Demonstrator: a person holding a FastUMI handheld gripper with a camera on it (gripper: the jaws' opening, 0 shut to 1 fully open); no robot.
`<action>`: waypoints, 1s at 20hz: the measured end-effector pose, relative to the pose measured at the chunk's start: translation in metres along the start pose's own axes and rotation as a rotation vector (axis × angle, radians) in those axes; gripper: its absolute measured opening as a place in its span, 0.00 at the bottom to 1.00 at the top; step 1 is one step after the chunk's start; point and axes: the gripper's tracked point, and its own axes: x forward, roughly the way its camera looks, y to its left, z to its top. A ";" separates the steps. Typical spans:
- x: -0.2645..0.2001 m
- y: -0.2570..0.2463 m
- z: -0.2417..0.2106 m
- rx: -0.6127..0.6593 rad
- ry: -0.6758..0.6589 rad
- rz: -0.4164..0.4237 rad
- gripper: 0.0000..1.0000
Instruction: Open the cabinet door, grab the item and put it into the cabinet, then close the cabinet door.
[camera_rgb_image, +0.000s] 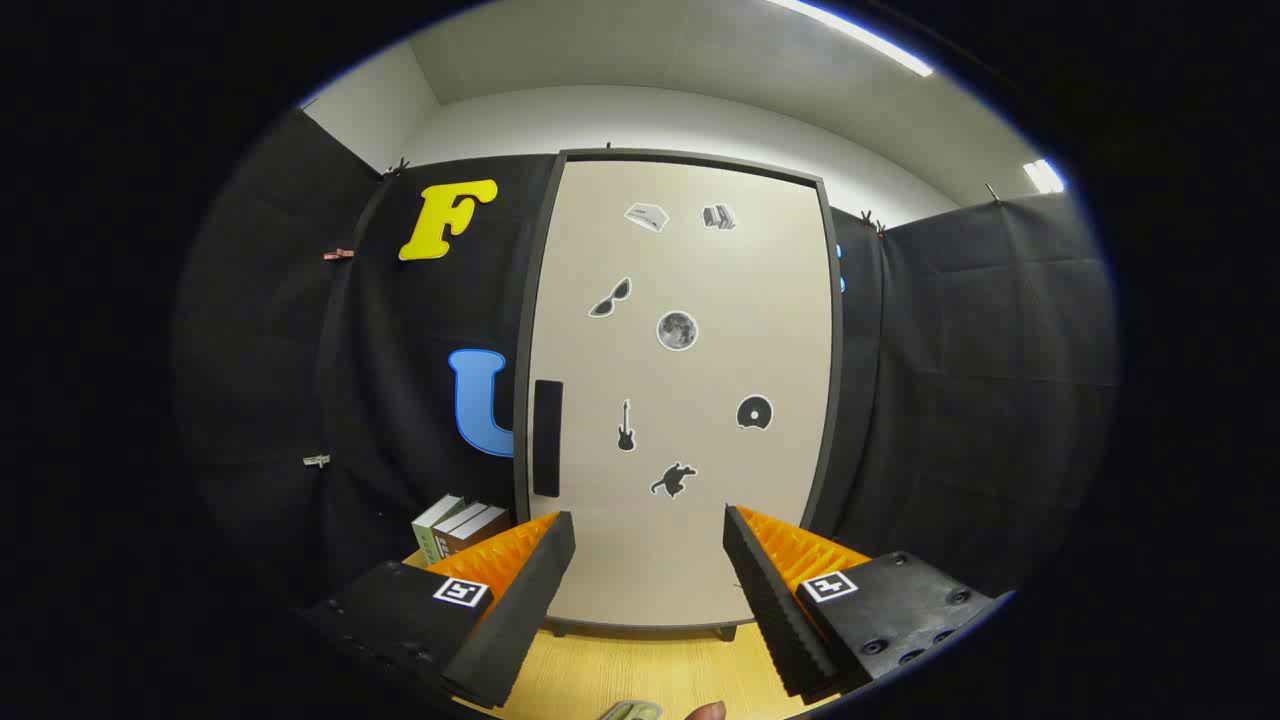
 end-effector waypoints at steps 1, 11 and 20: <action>0.001 0.001 0.000 0.001 0.000 0.000 0.97; 0.007 0.023 0.002 -0.004 -0.005 0.024 0.97; 0.011 0.026 0.008 0.005 -0.012 0.002 0.97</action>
